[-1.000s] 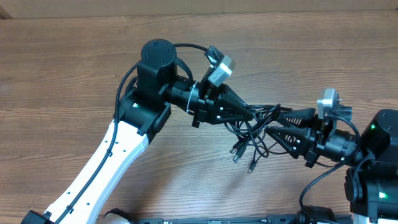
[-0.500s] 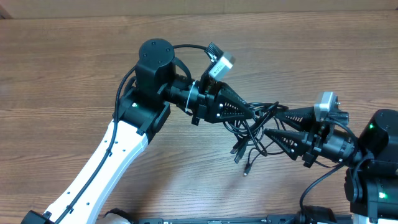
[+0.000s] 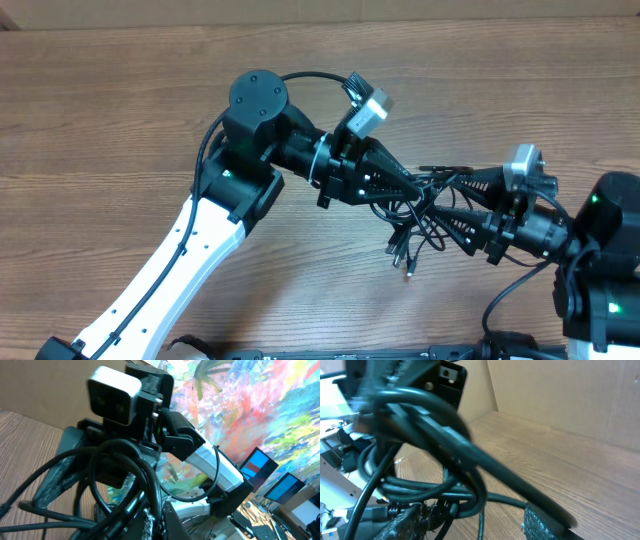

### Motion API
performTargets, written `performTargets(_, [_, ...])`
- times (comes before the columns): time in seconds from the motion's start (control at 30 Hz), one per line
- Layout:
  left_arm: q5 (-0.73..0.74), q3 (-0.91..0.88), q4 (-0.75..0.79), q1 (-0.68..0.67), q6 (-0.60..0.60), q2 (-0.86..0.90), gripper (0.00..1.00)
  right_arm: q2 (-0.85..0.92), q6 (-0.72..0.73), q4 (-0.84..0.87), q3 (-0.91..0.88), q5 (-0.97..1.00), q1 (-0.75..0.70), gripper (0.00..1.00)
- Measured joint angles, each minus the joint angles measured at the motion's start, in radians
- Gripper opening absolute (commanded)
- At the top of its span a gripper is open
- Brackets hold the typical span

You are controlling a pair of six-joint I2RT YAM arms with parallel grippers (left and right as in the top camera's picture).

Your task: Untangle cables

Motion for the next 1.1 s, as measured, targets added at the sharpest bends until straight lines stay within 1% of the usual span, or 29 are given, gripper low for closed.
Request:
performTargets(0.17, [-0.006, 0.0, -0.001, -0.002, 0.0, 0.0, 0.04, 0.027, 0.002, 0.004, 0.0, -0.009, 0.0, 0.54])
performTargets(0.6, [-0.002, 0.0, -0.001, -0.002, 0.001, 0.0, 0.04, 0.029, 0.003, 0.034, 0.0, -0.027, 0.0, 0.55])
performTargets(0.93, [0.024, 0.0, -0.001, -0.002, 0.011, 0.0, 0.04, 0.032, 0.113, 0.196, 0.0, -0.029, 0.0, 0.54])
performTargets(1.0, [0.031, 0.0, -0.001, -0.003, 0.013, 0.0, 0.04, 0.032, 0.13, 0.209, 0.0, -0.037, 0.0, 0.54])
performTargets(1.1, [0.035, 0.0, -0.001, -0.008, 0.027, 0.0, 0.04, 0.032, 0.145, 0.211, 0.0, -0.051, 0.0, 0.42])
